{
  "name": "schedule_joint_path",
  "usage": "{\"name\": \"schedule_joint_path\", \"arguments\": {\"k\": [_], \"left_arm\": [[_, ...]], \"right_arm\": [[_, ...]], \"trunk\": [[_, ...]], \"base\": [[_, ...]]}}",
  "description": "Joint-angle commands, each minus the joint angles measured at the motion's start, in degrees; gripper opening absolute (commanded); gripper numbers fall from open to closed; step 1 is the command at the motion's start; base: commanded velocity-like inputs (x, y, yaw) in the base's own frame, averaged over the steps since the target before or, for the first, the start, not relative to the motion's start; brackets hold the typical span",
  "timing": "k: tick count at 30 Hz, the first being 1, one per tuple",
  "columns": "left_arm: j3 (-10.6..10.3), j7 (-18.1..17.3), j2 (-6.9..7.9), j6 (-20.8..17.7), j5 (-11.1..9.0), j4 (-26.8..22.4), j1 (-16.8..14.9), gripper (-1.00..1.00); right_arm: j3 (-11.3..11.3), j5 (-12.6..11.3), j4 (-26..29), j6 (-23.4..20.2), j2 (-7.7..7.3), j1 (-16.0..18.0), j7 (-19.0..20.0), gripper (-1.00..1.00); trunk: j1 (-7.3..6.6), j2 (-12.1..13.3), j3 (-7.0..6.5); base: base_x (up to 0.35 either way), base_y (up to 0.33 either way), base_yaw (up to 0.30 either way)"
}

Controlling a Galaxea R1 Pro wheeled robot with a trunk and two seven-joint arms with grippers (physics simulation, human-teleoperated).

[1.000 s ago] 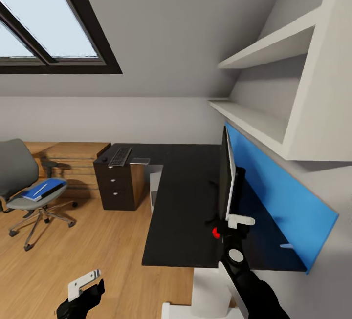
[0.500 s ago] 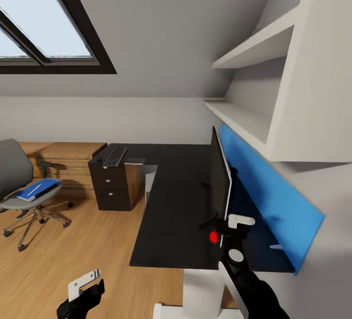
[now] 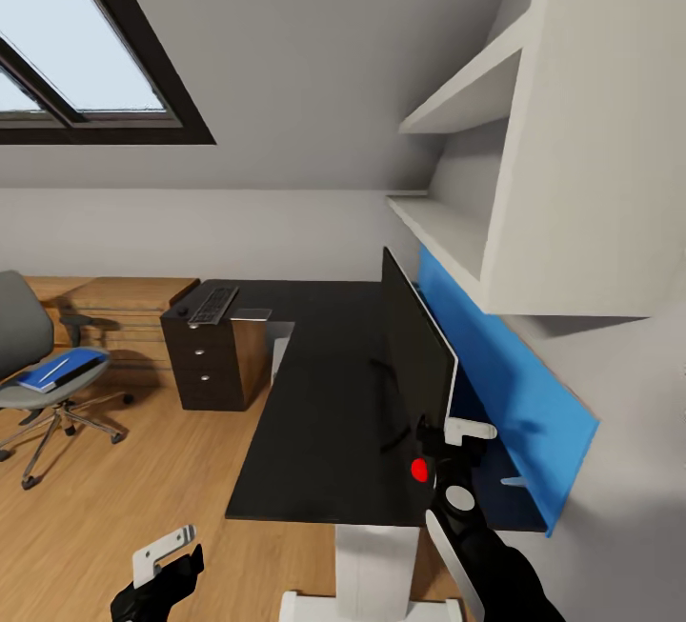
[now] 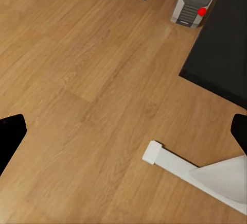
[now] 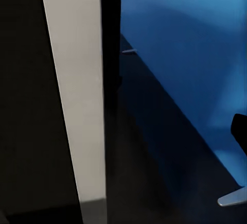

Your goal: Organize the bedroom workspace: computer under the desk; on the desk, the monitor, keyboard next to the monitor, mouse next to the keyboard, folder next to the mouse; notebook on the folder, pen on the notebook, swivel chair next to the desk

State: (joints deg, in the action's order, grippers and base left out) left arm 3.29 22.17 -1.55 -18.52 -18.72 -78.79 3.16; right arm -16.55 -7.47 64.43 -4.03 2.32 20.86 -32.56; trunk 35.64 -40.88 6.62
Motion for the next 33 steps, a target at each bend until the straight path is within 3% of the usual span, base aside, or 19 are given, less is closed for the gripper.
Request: {"name": "schedule_joint_path", "arguments": {"k": [1,12,25,33], "left_arm": [[0.1,0.2,-0.03,-0.2,-0.5,-0.1,0.0,1.00],[0.1,0.2,-0.03,-0.2,-0.5,-0.1,0.0,1.00],[0.1,0.2,0.04,-0.2,-0.5,-0.1,0.0,1.00],[0.0,0.2,0.02,-0.5,-0.5,0.0,0.0,1.00]], "right_arm": [[-0.1,-0.2,0.1,-0.4,-0.03,0.1,-0.4,1.00],[-0.1,-0.2,0.1,-0.4,-0.03,0.1,-0.4,1.00],[-0.2,-0.2,0.1,-0.4,-0.02,0.1,-0.5,1.00],[-0.4,-0.2,0.0,-0.4,0.07,0.1,-0.4,1.00]], "trunk": [[0.02,-0.1,0.09],[0.02,-0.1,0.09],[0.02,-0.1,0.09],[0.02,-0.1,0.09]], "base": [[0.000,-0.010,0.000],[-0.041,-0.002,0.000],[-0.308,0.010,0.000],[-0.283,0.184,0.000]]}}
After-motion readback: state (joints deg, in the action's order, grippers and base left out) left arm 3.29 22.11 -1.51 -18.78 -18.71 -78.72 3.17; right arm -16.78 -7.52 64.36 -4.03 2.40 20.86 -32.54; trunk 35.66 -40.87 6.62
